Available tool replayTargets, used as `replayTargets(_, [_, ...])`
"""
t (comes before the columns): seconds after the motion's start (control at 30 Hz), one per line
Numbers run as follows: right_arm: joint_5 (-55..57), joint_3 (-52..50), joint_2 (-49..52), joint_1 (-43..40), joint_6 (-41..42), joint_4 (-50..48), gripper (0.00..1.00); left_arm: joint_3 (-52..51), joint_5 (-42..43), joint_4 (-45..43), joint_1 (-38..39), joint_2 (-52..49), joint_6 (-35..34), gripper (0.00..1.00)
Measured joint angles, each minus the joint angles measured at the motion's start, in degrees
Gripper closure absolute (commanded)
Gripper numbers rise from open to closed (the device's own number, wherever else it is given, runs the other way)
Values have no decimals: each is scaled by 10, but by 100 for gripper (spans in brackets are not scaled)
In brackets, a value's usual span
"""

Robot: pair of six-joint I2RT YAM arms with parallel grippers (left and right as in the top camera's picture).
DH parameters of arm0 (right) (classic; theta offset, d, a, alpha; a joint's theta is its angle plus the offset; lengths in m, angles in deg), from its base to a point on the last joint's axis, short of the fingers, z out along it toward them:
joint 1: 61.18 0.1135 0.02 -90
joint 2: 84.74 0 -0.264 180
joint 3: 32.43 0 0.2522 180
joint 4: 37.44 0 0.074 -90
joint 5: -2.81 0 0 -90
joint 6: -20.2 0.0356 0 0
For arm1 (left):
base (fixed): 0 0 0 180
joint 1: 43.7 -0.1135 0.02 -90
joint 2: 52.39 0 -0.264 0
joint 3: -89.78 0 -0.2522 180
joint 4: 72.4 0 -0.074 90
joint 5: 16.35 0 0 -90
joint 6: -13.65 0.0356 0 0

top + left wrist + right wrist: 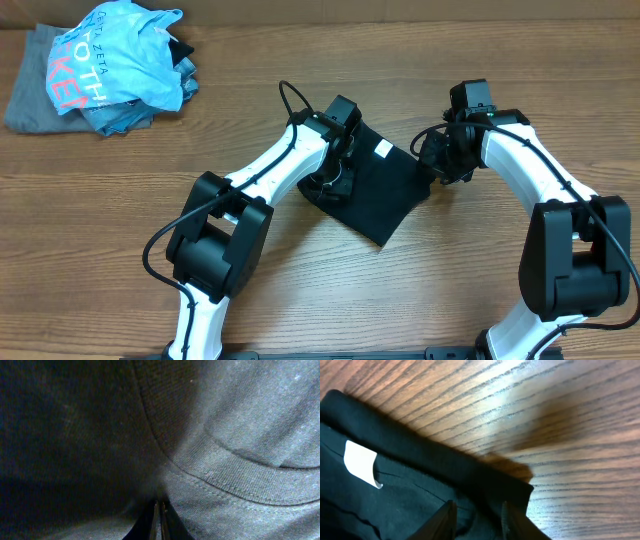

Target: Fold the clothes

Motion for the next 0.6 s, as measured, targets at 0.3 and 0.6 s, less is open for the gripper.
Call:
replayTargets(0.3, [0,0,3,1,0,-2,71,0,0,0,0,0,0,91])
replayTargets(0.6, [2,0,43,10,-1,-10,94,0,0,0,0,0,0,91])
